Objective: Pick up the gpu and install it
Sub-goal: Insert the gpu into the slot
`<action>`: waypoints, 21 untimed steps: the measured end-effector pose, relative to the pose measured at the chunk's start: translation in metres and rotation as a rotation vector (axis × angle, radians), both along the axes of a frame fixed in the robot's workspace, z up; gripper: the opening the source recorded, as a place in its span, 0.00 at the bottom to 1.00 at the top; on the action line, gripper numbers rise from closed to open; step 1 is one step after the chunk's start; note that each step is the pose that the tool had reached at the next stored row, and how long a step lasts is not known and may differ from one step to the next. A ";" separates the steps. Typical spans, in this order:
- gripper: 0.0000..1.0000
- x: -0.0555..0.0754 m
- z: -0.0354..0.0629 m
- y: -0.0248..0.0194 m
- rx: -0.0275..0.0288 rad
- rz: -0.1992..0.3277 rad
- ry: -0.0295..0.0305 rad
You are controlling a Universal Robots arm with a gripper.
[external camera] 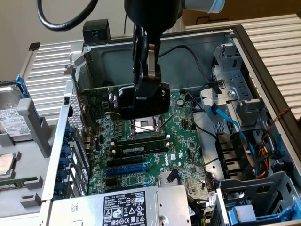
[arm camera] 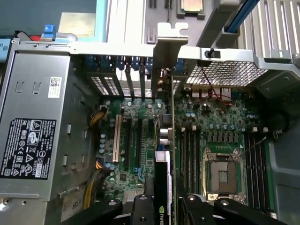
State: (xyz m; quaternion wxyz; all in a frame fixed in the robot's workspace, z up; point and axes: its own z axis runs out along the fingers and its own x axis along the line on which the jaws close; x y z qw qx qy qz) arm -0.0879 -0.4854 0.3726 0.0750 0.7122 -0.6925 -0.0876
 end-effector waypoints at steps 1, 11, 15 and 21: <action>0.27 -0.001 -0.0020 0.0007 0.0000 0.000 0.0000; 0.27 -0.003 -0.0201 -0.0014 0.0001 0.000 -0.0001; 0.27 -0.003 -0.0274 -0.0060 0.0001 0.000 0.0000; 0.27 -0.003 -0.0383 -0.0077 0.0001 0.000 0.0000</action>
